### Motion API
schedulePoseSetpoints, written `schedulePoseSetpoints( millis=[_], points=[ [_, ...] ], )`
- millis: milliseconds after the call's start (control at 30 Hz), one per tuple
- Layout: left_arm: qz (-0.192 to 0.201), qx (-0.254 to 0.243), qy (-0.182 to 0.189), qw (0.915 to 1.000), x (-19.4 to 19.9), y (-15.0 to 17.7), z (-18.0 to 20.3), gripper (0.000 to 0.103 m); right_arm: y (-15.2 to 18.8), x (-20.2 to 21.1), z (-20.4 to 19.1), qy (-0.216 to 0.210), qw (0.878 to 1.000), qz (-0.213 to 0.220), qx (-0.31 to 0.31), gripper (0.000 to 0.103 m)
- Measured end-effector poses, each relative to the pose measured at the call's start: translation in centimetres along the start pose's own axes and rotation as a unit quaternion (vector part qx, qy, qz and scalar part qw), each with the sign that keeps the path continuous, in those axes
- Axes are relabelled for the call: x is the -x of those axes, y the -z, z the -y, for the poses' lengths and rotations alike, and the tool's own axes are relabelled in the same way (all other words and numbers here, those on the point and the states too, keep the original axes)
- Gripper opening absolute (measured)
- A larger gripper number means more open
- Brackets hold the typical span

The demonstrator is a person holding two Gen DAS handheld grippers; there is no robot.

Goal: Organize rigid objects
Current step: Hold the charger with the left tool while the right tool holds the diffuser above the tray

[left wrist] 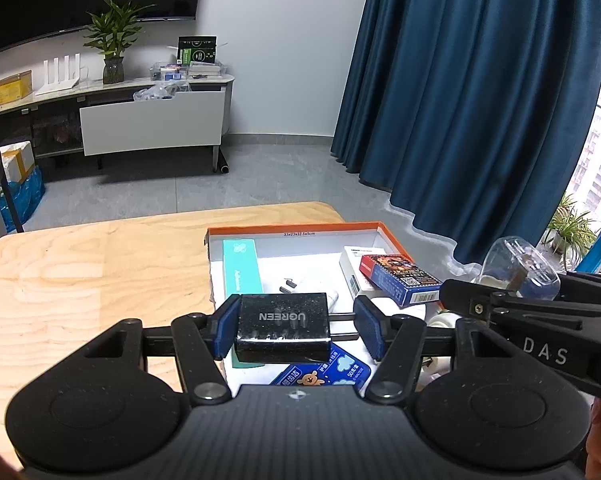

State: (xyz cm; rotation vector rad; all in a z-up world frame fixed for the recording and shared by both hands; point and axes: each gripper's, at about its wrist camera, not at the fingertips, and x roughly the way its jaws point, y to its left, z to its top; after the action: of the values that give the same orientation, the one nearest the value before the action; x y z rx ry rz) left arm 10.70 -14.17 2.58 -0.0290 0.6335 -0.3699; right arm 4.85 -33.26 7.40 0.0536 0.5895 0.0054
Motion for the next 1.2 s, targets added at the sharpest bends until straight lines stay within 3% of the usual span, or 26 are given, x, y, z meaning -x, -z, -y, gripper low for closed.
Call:
schedulePoseSetpoints(
  millis=[1200],
  points=[
    [0.005, -0.014, -0.006, 0.9999, -0.75, -0.62, 0.06, 0.061, -0.47, -0.29, -0.52, -0.005, 1.000, 0.003, 0.005, 0.048]
  ],
)
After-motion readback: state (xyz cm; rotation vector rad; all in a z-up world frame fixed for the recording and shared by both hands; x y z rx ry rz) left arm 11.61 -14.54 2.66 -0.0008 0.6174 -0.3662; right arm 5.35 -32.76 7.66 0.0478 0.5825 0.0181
